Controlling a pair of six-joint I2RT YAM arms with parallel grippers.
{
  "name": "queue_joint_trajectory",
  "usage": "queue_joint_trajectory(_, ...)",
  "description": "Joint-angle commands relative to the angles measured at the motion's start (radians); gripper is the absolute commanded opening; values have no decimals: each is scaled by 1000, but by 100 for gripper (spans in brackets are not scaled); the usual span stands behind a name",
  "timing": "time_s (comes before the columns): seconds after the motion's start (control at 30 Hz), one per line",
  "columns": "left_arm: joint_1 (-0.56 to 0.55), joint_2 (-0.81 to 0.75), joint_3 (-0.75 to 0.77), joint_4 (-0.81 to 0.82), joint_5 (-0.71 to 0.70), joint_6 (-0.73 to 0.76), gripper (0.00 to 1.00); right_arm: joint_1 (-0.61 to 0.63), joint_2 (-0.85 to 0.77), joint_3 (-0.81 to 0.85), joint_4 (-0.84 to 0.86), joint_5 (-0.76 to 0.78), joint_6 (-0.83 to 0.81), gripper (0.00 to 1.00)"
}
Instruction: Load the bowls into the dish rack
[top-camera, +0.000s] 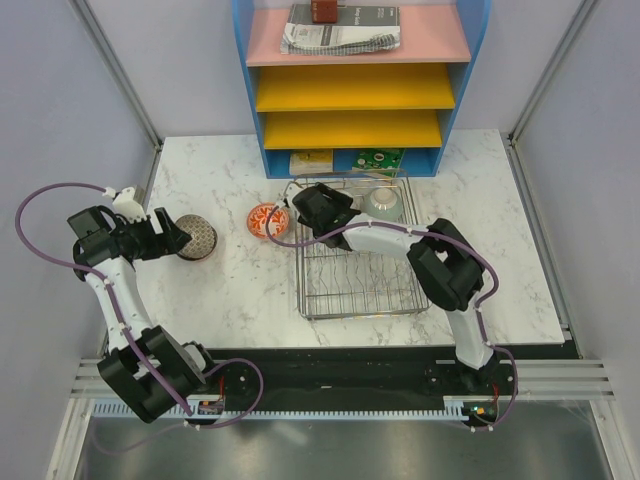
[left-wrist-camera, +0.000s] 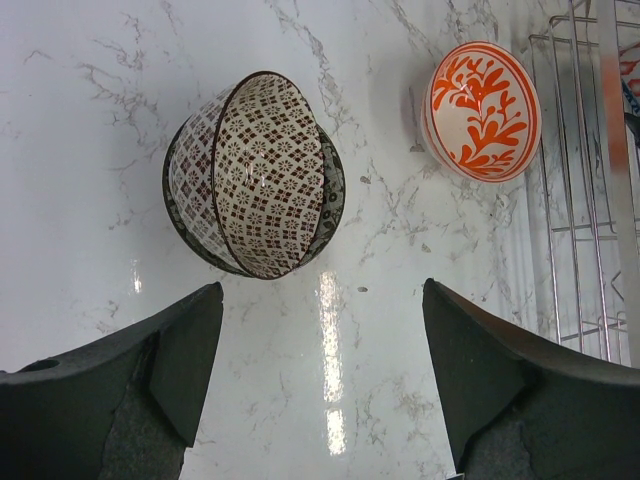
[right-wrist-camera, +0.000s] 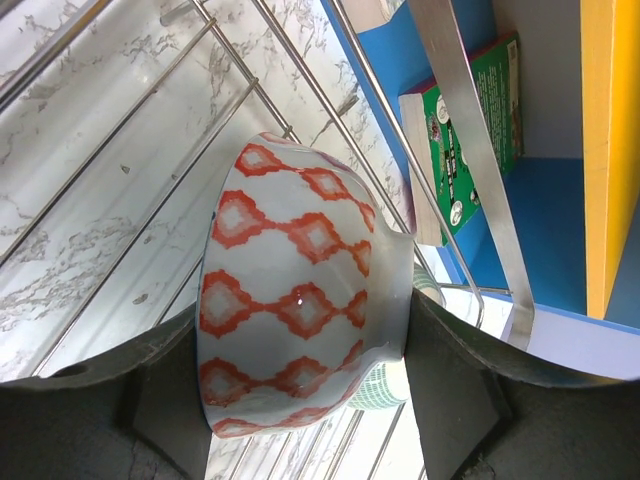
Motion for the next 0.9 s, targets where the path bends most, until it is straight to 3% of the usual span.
queue_joint_trajectory(0.0, 7, -30, 10, 4, 36, -4, 87, -15, -18, -45, -72, -60, 44, 66)
queue_joint_trajectory(0.23, 6, -28, 18, 6, 34, -6, 87, -14, -16, -52, -77, -73, 47, 84)
queue_joint_trajectory(0.47, 7, -30, 24, 4, 36, -7, 87, -14, -11, -51, -85, -88, 53, 90)
queue_joint_trajectory(0.57, 6, -28, 24, 4, 36, -6, 87, -12, -18, -40, -105, -115, 61, 98)
queue_joint_trajectory(0.87, 6, -27, 26, 4, 34, -7, 86, -14, -41, 10, -187, -212, 105, 98)
